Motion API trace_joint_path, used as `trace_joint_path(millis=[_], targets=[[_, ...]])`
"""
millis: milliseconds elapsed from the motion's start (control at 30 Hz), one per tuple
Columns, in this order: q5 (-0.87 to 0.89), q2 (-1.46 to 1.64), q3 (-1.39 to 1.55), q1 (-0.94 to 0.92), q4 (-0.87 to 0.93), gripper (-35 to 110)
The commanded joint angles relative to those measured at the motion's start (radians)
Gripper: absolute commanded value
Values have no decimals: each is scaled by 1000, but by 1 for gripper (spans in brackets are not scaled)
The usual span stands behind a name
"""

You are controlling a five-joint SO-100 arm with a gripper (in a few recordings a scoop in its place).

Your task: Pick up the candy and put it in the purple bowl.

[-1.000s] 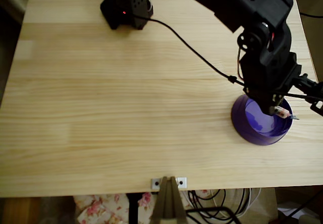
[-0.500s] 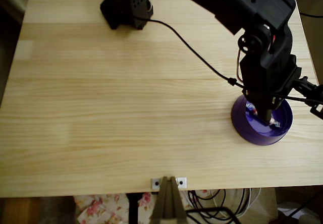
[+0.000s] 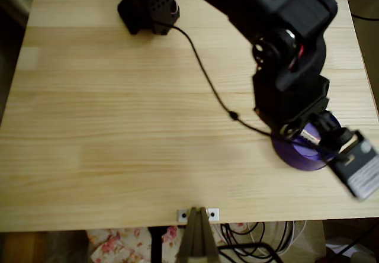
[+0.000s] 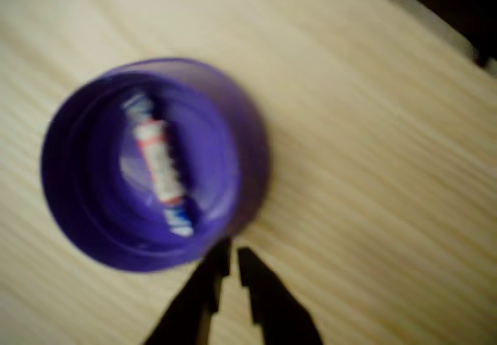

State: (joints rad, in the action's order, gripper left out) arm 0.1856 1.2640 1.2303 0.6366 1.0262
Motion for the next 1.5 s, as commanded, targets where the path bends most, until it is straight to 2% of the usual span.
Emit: trace_joint_path(millis=[0, 167, 733, 1067, 1267, 1467], targets=[[34, 198, -106, -43, 87, 0], [41, 288, -41, -115, 160, 0], [-77, 1120, 824, -61, -40, -1], [-149, 1597, 1123, -299, 51, -1], [-126, 1782, 1236, -446, 172, -1], [-94, 1971, 1385, -588, 201, -1]])
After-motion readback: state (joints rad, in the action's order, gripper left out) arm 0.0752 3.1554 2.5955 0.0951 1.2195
